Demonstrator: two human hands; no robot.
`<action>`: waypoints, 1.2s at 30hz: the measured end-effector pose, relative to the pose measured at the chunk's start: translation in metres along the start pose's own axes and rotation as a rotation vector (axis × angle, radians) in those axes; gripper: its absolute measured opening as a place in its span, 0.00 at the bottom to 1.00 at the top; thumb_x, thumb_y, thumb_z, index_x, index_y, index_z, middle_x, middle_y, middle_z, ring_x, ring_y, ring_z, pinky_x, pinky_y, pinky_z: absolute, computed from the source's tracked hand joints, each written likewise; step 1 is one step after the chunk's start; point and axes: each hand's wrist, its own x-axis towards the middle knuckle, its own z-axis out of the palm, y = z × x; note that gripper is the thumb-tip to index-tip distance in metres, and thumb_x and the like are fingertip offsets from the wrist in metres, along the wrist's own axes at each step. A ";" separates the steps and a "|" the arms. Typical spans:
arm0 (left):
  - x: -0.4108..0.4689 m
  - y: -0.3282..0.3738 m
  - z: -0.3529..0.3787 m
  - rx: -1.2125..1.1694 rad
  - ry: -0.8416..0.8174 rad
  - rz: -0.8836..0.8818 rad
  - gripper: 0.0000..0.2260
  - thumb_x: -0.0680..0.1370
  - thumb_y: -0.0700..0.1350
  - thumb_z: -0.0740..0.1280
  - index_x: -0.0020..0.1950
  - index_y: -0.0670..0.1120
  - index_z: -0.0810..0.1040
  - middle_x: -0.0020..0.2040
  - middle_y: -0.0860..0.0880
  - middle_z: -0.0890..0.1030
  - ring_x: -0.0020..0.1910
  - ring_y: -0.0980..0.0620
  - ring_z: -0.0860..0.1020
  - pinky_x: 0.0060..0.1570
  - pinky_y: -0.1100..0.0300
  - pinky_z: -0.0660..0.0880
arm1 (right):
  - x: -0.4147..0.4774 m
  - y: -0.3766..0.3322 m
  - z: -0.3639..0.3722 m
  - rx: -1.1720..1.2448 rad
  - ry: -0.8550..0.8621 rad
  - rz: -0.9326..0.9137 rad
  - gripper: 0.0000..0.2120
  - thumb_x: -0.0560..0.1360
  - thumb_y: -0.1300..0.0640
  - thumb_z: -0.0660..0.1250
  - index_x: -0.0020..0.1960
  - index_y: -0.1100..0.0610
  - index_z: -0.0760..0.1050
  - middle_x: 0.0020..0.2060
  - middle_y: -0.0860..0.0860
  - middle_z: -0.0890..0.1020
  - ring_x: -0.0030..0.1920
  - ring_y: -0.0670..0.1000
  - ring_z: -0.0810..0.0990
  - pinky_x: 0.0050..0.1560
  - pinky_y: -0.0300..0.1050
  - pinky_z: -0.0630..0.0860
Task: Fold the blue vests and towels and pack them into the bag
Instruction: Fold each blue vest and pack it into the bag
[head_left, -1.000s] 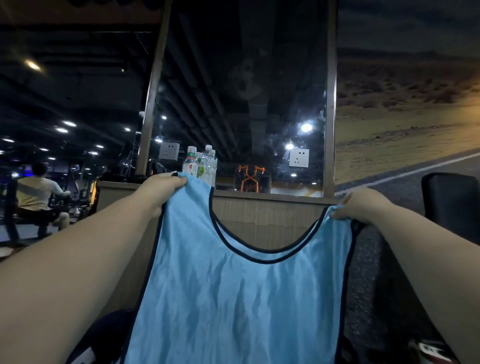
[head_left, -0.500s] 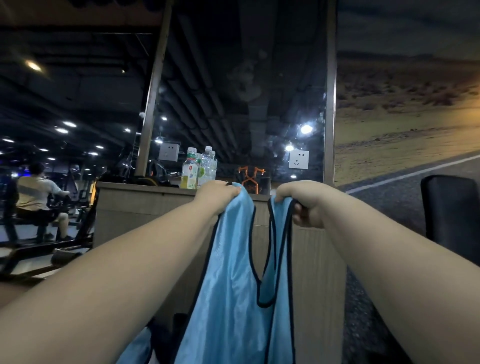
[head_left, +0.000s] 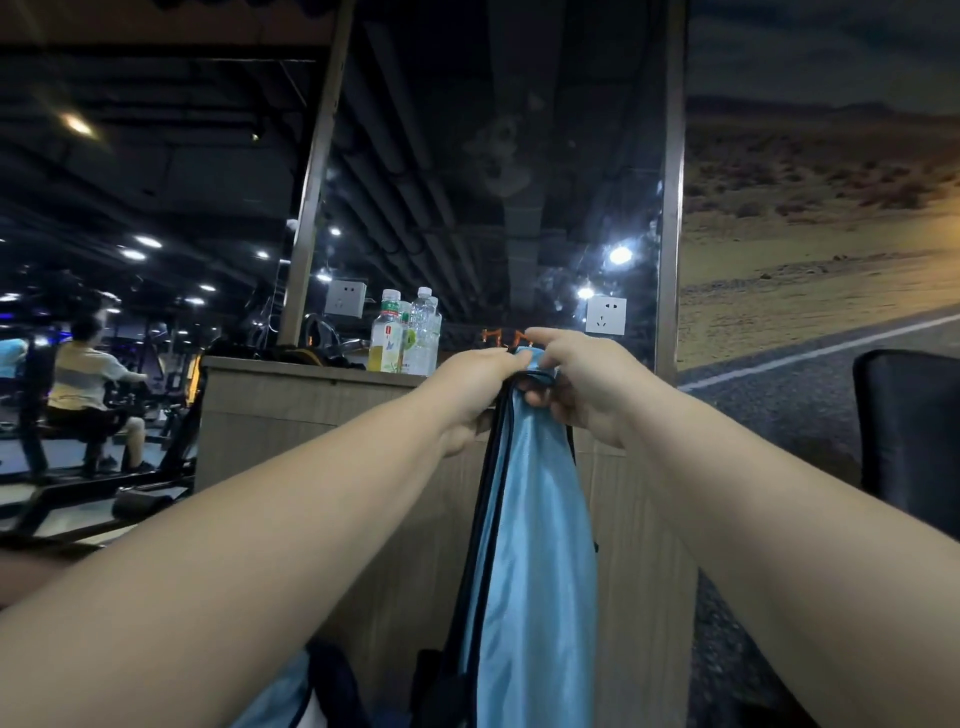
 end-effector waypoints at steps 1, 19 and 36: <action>0.001 0.000 -0.003 -0.021 -0.019 -0.009 0.09 0.82 0.44 0.61 0.45 0.47 0.79 0.33 0.51 0.78 0.31 0.54 0.77 0.40 0.60 0.73 | -0.001 0.000 -0.001 0.005 -0.035 -0.012 0.26 0.74 0.67 0.53 0.67 0.49 0.74 0.46 0.57 0.81 0.28 0.49 0.77 0.29 0.39 0.65; -0.010 -0.022 -0.024 0.008 -0.277 0.100 0.29 0.68 0.29 0.68 0.68 0.44 0.69 0.54 0.43 0.80 0.51 0.51 0.80 0.53 0.59 0.78 | 0.015 0.017 0.002 -0.624 0.163 -0.377 0.10 0.72 0.49 0.73 0.46 0.55 0.79 0.43 0.49 0.82 0.49 0.50 0.79 0.53 0.48 0.75; -0.012 -0.046 -0.021 0.286 -0.208 -0.128 0.08 0.78 0.36 0.63 0.52 0.47 0.78 0.46 0.47 0.81 0.42 0.52 0.79 0.48 0.57 0.76 | 0.020 0.029 -0.019 -0.627 0.366 -0.303 0.09 0.76 0.50 0.68 0.42 0.51 0.70 0.41 0.49 0.74 0.44 0.54 0.74 0.38 0.45 0.69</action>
